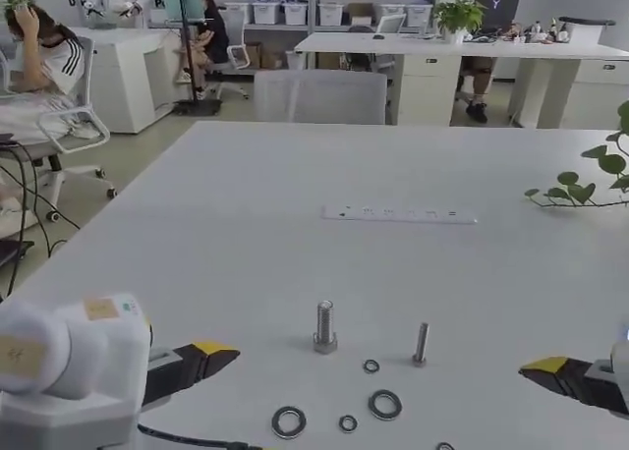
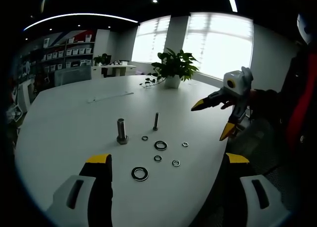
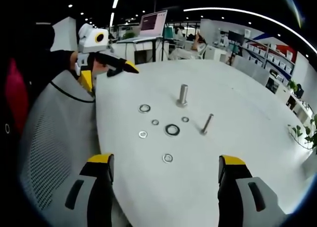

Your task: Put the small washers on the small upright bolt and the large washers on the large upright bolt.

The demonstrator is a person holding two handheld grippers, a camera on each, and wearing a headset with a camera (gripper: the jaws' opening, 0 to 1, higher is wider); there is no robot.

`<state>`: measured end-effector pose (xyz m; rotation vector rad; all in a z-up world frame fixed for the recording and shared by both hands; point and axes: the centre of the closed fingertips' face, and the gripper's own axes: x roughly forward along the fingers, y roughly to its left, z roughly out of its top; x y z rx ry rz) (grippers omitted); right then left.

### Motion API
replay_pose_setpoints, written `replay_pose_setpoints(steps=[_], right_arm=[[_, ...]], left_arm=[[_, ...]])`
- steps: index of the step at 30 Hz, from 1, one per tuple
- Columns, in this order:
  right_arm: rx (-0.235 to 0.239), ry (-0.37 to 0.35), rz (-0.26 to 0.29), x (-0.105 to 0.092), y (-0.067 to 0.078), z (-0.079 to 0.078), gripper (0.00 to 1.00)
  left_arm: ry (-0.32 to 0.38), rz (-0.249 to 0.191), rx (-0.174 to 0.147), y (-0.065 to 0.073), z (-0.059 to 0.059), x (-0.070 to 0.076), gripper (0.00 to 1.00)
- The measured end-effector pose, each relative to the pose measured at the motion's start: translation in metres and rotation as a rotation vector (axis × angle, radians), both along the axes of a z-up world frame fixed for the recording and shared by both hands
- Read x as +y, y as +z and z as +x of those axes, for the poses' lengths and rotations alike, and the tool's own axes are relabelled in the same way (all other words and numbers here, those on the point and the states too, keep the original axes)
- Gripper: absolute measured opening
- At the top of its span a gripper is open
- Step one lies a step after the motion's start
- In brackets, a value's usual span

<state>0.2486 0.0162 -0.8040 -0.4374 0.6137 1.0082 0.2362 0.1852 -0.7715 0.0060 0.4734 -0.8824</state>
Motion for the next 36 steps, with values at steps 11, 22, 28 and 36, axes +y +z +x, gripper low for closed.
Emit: replay_pose_setpoints(steps=[11, 22, 28, 36], right_arm=[[0.027, 0.069, -0.082, 0.007, -0.011, 0.005, 0.81], [0.087, 0.145, -0.214, 0.010, -0.026, 0.007, 0.56], [0.102, 0.182, -0.280, 0.010, -0.034, 0.008, 0.49], [0.109, 0.241, -0.345, 0.016, -0.040, 0.010, 0.38]], left_arm=[[0.007, -0.004, -0.003, 0.002, 0.001, 0.001, 0.92], [0.014, -0.005, -0.005, 0.002, 0.003, 0.003, 0.92], [0.010, -0.004, -0.003, 0.001, 0.003, 0.002, 0.92], [-0.002, -0.001, 0.002, 0.000, 0.001, -0.001, 0.91]])
